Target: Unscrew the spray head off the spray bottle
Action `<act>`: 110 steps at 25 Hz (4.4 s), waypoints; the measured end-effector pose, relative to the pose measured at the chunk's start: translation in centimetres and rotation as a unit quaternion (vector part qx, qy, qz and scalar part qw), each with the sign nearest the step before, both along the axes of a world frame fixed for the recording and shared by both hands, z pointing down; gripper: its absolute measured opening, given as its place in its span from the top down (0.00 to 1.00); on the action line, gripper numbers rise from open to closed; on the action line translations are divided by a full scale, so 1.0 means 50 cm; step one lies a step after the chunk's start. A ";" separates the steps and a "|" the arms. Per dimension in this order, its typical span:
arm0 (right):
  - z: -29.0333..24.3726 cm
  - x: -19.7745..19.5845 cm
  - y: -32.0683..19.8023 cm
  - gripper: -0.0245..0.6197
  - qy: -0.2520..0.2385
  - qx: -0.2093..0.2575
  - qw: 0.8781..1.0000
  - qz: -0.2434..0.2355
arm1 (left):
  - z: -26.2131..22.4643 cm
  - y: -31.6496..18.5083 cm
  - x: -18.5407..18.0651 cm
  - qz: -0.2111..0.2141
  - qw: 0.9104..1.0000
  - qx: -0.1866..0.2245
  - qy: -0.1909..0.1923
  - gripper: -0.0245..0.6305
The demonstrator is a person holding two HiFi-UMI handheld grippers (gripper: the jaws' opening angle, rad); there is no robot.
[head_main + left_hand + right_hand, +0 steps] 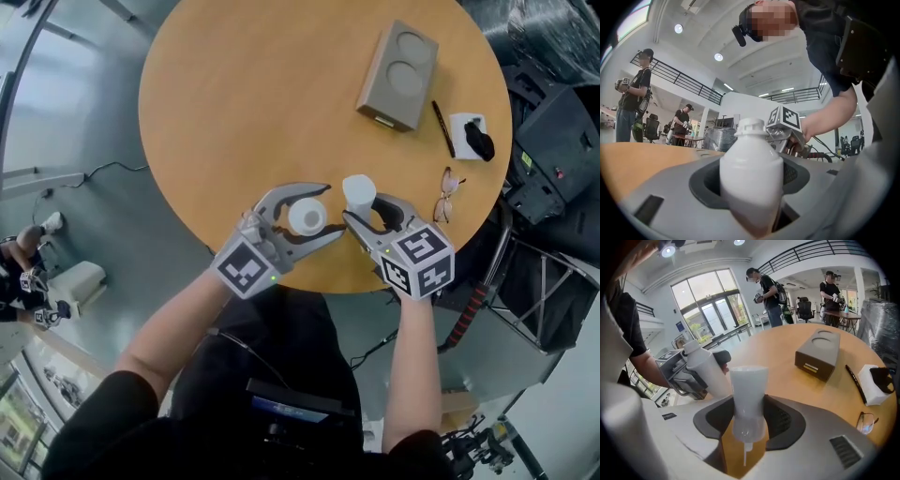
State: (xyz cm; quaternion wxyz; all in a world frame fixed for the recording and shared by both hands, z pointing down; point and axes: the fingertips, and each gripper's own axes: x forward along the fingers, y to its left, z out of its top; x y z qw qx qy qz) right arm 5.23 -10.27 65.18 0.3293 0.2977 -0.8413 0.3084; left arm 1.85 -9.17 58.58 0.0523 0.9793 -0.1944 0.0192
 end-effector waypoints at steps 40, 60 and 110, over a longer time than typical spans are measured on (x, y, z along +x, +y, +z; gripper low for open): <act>0.070 -0.065 0.005 0.58 0.064 -0.011 0.997 -0.043 | 0.116 -0.004 -0.059 0.008 0.997 -0.016 -0.079 0.45; 0.030 -0.183 0.019 0.60 0.009 0.014 0.992 -0.129 | 0.161 0.021 -0.134 -0.007 0.995 -0.048 -0.090 0.48; -0.666 -0.069 0.101 0.95 -0.220 0.312 0.923 -0.037 | -0.468 0.062 -0.080 -0.018 0.999 -0.029 -0.028 0.96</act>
